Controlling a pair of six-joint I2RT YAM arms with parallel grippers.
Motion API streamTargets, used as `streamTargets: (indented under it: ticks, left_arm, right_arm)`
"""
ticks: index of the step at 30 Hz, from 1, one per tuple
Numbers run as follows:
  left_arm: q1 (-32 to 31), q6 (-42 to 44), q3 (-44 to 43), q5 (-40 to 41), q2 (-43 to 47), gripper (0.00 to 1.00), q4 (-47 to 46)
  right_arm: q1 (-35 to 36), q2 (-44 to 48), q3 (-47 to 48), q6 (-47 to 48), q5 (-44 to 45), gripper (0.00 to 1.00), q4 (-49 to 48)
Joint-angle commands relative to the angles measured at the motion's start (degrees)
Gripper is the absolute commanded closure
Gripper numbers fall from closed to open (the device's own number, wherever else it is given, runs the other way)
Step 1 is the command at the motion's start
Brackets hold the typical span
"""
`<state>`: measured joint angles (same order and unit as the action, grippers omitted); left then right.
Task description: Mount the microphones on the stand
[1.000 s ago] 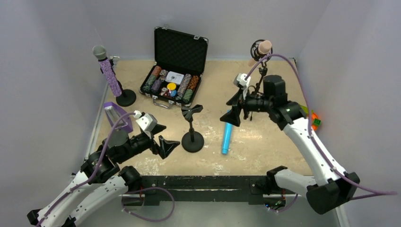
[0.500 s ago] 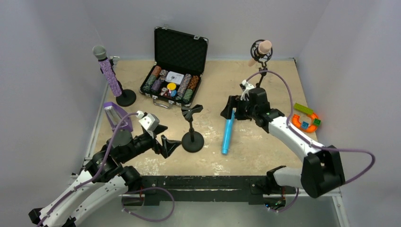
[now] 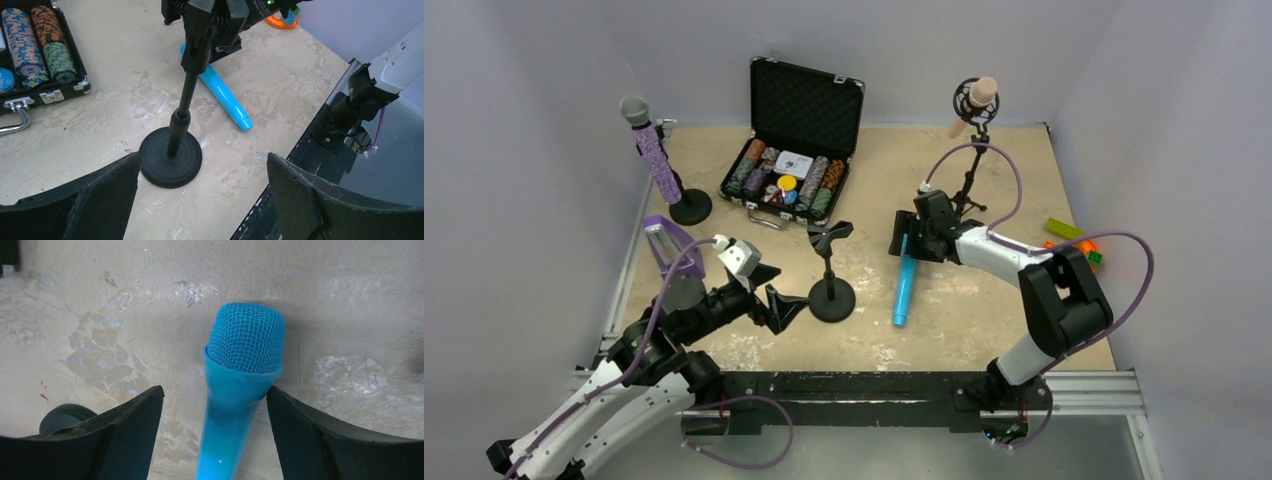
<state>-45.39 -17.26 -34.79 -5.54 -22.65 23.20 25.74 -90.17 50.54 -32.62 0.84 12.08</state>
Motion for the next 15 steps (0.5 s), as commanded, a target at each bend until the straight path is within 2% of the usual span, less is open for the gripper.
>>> streamTargets:
  ticks: [1, 7, 10, 15]
  left_arm:
    - [0.36, -1.20, 0.16, -0.14, 1.08, 0.01, -2.81]
    - [0.34, -1.29, 0.05, -0.31, 1.54, 0.01, -2.65]
    - [0.35, -1.29, -0.02, -0.26, 1.68, 0.01, -2.49]
    - [0.30, -1.46, -0.18, -0.33, 2.08, 0.01, -2.24]
  right_arm:
    - [2.07, -2.31, 1.92, -3.35, 2.13, 0.22, 2.73]
    - [2.45, -2.35, -0.66, -3.74, 3.28, 0.28, 1.37]
    - [2.52, -1.80, -2.56, -3.76, 3.03, 0.36, -0.67]
    - [2.59, -2.31, -3.33, -3.76, 2.89, 0.40, -1.55]
